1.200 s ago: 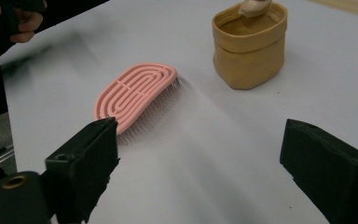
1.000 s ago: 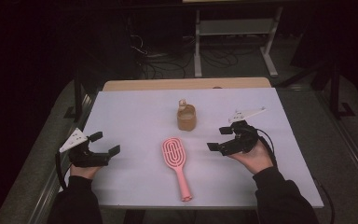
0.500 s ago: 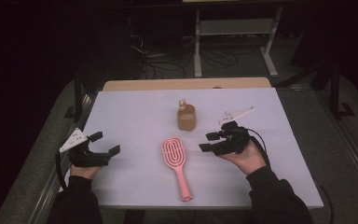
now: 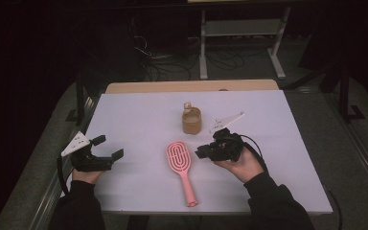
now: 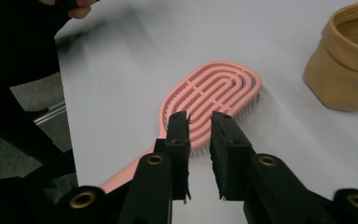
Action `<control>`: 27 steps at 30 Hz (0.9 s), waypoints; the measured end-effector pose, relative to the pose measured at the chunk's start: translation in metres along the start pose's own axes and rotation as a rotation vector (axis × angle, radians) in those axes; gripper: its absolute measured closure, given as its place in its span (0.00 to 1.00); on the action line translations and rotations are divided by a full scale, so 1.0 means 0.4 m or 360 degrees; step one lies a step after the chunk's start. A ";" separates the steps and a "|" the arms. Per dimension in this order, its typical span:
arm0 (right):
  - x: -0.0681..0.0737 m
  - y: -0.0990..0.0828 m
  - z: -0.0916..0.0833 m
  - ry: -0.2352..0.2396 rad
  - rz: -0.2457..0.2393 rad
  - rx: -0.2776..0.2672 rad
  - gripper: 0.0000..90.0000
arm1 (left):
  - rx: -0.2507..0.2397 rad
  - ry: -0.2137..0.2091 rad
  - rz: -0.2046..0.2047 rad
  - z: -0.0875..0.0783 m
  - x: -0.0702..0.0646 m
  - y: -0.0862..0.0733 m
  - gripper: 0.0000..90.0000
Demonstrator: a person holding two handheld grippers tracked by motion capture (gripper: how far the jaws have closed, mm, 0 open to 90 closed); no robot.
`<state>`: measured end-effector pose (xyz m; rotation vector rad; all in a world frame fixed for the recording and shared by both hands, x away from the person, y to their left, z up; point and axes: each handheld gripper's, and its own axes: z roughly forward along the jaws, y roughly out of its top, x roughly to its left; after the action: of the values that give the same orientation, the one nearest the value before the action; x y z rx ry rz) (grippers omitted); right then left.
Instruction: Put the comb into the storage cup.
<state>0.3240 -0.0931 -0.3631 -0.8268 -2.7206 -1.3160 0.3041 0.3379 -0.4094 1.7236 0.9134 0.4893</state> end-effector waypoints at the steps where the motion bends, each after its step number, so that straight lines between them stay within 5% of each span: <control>1: 0.004 0.001 0.005 0.0003 -0.0004 0.0009 0.88 | -0.0001 0.0000 0.0000 0.000 0.000 0.000 0.00; 9: 0.028 0.007 0.035 0.0008 -0.0049 0.0062 0.96 | 0.0000 -0.0001 0.0001 0.000 0.000 0.000 0.00; 27: 0.071 0.008 0.089 0.0097 -0.0092 0.0126 0.98 | -0.0001 -0.0004 0.0004 0.000 0.000 0.000 0.00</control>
<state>0.3088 -0.0527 -0.3772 -0.6957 -2.7484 -1.2128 0.3041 0.3377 -0.4093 1.7245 0.9092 0.4888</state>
